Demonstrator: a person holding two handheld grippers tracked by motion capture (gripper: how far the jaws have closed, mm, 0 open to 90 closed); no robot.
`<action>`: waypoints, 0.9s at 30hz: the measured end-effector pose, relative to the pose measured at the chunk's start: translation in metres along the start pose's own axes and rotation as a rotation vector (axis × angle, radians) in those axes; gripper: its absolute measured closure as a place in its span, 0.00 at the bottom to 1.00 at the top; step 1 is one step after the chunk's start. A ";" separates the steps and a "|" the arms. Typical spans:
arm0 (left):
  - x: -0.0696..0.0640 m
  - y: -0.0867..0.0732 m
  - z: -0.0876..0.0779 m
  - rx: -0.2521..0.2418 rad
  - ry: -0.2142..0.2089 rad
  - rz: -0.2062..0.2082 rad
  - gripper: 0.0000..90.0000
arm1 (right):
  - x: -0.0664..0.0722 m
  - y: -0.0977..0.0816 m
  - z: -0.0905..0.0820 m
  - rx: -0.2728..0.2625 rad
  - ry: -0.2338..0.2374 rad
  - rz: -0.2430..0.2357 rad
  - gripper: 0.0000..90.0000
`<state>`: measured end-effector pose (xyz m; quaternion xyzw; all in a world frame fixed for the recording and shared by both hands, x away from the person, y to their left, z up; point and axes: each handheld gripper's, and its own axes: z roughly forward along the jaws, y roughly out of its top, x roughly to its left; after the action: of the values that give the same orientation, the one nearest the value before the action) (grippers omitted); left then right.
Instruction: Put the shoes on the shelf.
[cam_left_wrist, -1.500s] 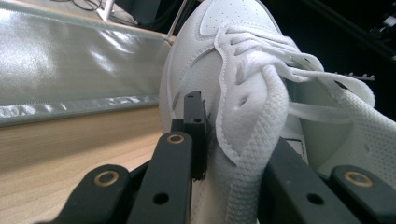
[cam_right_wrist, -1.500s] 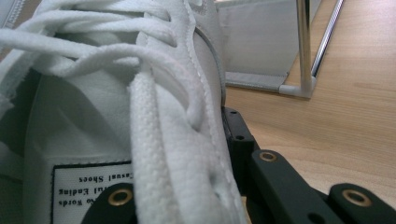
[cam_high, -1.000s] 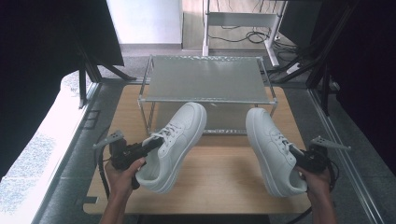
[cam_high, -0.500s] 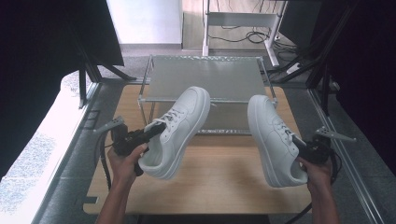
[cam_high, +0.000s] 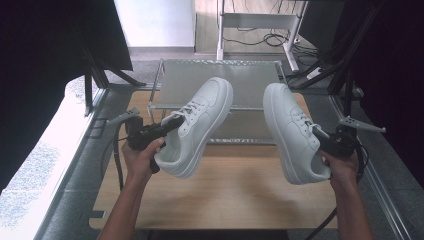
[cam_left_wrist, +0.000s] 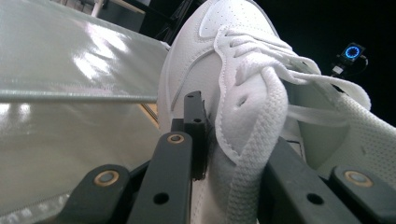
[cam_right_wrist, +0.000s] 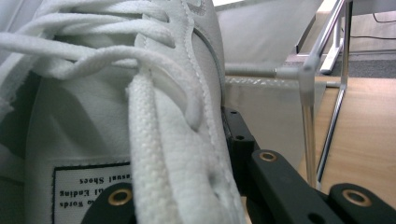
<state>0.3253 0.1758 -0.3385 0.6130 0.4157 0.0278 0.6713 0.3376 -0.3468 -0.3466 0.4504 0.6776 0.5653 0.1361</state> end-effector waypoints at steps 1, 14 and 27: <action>0.000 0.002 0.001 -0.001 -0.001 -0.001 0.91 | 0.001 0.004 0.001 0.002 -0.005 0.000 0.96; 0.005 0.035 0.017 -0.018 0.004 -0.015 0.91 | 0.010 0.046 0.017 -0.018 -0.033 0.013 0.96; 0.011 0.061 0.026 -0.044 0.049 -0.019 0.91 | 0.020 0.080 0.042 -0.007 -0.083 0.007 0.96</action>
<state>0.3768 0.1763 -0.2954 0.5931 0.4372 0.0457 0.6746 0.3926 -0.3079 -0.2825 0.4752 0.6678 0.5489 0.1640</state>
